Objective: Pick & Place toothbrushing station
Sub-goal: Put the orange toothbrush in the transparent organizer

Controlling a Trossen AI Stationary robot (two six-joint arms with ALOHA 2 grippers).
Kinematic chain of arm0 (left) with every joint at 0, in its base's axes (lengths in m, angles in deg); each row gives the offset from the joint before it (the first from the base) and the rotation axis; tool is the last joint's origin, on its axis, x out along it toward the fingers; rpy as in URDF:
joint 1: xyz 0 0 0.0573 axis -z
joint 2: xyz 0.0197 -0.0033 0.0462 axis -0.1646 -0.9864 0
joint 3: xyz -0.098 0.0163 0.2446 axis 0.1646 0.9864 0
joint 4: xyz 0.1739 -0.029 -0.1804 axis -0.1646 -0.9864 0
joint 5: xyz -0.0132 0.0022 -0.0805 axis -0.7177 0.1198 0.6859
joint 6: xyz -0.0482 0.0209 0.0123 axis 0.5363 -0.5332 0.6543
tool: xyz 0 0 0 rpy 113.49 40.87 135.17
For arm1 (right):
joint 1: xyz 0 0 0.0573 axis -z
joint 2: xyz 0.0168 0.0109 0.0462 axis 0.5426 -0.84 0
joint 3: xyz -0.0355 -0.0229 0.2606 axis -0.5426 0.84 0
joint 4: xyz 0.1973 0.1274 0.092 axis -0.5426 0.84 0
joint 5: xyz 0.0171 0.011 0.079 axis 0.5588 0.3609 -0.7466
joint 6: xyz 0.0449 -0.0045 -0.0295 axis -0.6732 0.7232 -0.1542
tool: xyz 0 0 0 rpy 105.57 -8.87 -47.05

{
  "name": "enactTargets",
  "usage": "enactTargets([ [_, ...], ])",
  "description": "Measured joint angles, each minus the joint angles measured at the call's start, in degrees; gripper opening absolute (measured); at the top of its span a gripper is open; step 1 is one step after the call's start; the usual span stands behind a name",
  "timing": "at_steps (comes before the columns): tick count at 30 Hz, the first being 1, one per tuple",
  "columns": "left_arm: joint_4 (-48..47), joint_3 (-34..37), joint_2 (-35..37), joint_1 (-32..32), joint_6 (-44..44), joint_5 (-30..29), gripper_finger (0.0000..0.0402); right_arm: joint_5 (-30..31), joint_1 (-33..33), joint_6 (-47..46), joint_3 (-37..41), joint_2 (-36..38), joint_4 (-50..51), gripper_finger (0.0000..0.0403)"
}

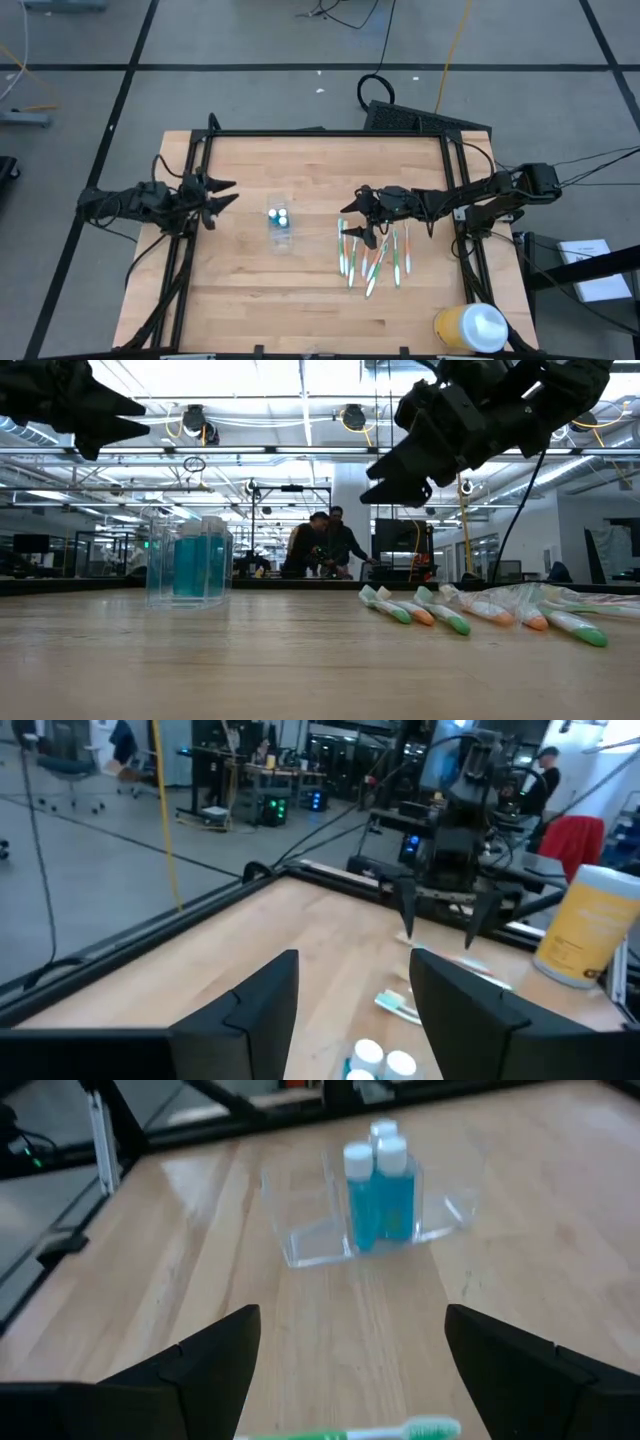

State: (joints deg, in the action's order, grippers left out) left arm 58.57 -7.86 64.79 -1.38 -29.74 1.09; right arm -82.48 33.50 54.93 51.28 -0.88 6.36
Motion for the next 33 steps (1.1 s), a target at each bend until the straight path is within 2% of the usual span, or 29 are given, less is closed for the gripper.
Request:
enactTargets([
  [4,1.75,3.04,1.53,-2.47,-0.42,3.21,0.02,-0.07,0.0,0.37,0.0,0.0,-2.44,0.0309],
  [8,10.82,9.51,1.56,-4.0,-3.86,10.15,0.02,-0.07,0.0,0.15,0.0,0.0,-3.36,0.0309],
  [11,15.93,13.26,1.57,-5.32,-4.03,11.78,0.02,-0.11,0.0,-4.19,0.0,0.0,-3.11,0.0309],
  [15,17.0,14.99,1.52,-6.82,-1.66,12.02,0.02,-1.62,0.02,-9.06,0.0,0.47,-0.75,0.0309],
  [18,17.08,15.01,0.79,-7.3,-1.27,12.02,0.02,-1.22,-0.6,-13.41,-1.21,3.95,10.9,0.0309],
  [21,17.03,15.03,0.72,-7.42,-1.54,11.54,0.02,6.27,-2.54,-17.22,-5.5,7.9,32.26,0.0309],
  [23,17.05,15.03,0.56,-7.42,-1.65,11.54,0.02,12.14,-4.24,-22.5,-8.8,9.25,46.21,0.0309],
  [25,17.09,15.03,0.5,-7.4,-1.65,11.48,0.02,15.28,-5.63,-29.77,-11.2,9.93,57.25,0.0309],
  [30,17.19,15.05,0.5,-7.38,-1.65,11.59,0.02,19.38,-8.14,-47.43,-11.11,9.47,74.17,0.0309],
  [33,17.26,15.07,0.5,-7.38,-1.62,11.6,0.02,19.53,-8.63,-53.88,-8.43,8.2,77.55,0.0309],
])
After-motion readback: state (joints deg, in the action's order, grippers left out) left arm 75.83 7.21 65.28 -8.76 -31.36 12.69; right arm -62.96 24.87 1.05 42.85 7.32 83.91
